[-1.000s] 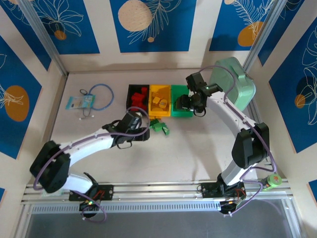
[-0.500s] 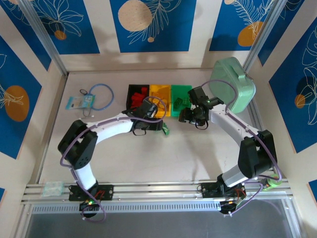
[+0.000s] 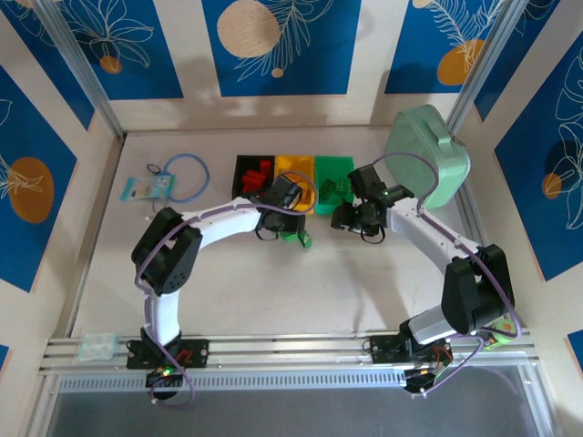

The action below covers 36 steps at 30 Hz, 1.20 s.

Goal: Sort the legos into containers by color
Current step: Move the legos to the center of the table.

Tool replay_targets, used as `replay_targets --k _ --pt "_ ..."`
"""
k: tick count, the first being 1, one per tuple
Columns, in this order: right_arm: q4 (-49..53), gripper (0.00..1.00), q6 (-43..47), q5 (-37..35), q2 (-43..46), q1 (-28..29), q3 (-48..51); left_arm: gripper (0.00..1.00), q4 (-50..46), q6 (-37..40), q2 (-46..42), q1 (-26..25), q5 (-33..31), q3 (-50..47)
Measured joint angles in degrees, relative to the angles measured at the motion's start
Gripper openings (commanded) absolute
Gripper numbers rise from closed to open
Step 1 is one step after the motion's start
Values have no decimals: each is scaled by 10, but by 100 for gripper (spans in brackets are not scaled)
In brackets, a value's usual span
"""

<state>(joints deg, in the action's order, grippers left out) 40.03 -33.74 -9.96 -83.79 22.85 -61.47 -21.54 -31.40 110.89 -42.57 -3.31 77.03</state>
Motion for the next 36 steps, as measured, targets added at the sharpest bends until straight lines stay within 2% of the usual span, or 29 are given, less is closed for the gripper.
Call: replay_targets --k 10,19,26,36 --pt "-9 58 -8 4 5 -2 24 51 -1 -7 16 -10 3 7" --pt "-19 58 -9 9 9 -6 33 51 9 -54 -26 -68 4 -50" --pt "-21 57 -12 10 15 -7 43 54 -9 -62 -70 -77 1 -75" --pt "-21 59 -13 10 43 -8 64 63 -44 -56 -116 -84 -15 -80"
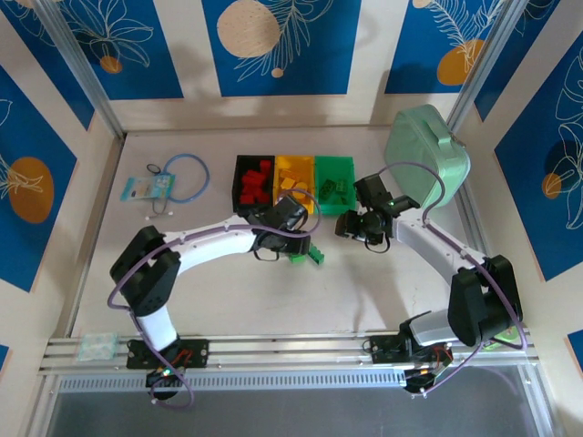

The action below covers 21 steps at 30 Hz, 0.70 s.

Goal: Sort the legos into containers by color
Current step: Move the legos to the center of the table, then pick up the lego from the center of the table.

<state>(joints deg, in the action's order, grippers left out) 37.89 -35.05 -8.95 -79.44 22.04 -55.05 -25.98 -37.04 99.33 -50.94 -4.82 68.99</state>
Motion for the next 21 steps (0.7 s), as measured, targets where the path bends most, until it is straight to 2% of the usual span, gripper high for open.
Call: replay_targets --k 9,21 --pt "0 60 -6 0 2 0 16 63 -37 -39 2 -43 -28 0" --pt "-2 60 -10 0 10 -3 34 64 -63 -96 75 -51 -45 36"
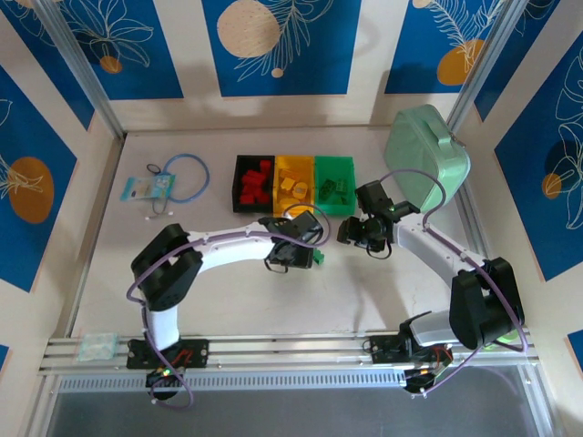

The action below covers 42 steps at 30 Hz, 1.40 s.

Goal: Sort the legos into containers by color
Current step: Pick up the lego from the center of the table, then place the lego in the container.

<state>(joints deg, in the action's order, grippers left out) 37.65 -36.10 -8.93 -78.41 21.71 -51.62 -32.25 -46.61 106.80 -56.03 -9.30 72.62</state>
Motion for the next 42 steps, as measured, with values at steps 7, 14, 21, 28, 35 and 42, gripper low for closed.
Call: replay_targets --k 7,14,21,28,35,42 --pt "-8 60 0 0 0 -5 9 65 -4 -1 41 0 -3 42" --pt "-10 60 0 2 6 -15 23 58 -17 2 71 0 -19 68" --pt "-11 60 0 2 12 -19 27 36 -26 14 77 0 -31 70" --pt "-15 59 -2 4 16 -21 34 36 -32 23 41 0 -42 63" --pt "-15 60 -22 -2 21 -32 46 38 -14 89 -13 9 -45 126" --pt "-17 60 -40 0 70 -30 90 39 1 154 71 50 -23 274"
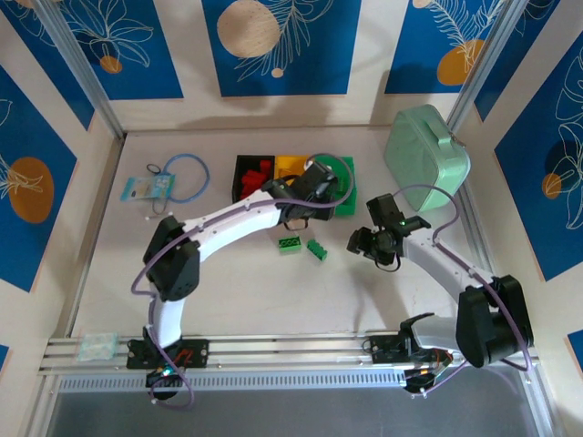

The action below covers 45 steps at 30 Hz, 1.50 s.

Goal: Sort the legos into containers by color
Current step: Place the lego in the container.

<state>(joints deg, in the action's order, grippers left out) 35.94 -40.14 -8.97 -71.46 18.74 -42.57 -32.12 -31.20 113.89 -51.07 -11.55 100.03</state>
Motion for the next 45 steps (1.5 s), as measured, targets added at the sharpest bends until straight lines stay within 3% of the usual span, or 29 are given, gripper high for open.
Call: replay_targets --k 13,15,17,24,28,36,45 --pt "-13 60 -13 3 16 27 26 43 -5 49 198 45 47 228" --pt "-13 60 -13 3 16 27 26 49 -9 53 212 46 52 252" --pt "-12 63 -13 3 17 27 26 61 -13 62 220 47 57 269" --pt "-12 66 -9 3 21 27 26 68 -11 97 206 44 81 253" --pt "-12 68 -2 7 21 31 23 68 1 108 150 43 79 193" --pt "-18 69 39 26 13 63 -11 68 116 104 -98 43 66 -82" --pt "-15 63 92 39 -111 122 -117 68 188 59 -261 46 33 -350"
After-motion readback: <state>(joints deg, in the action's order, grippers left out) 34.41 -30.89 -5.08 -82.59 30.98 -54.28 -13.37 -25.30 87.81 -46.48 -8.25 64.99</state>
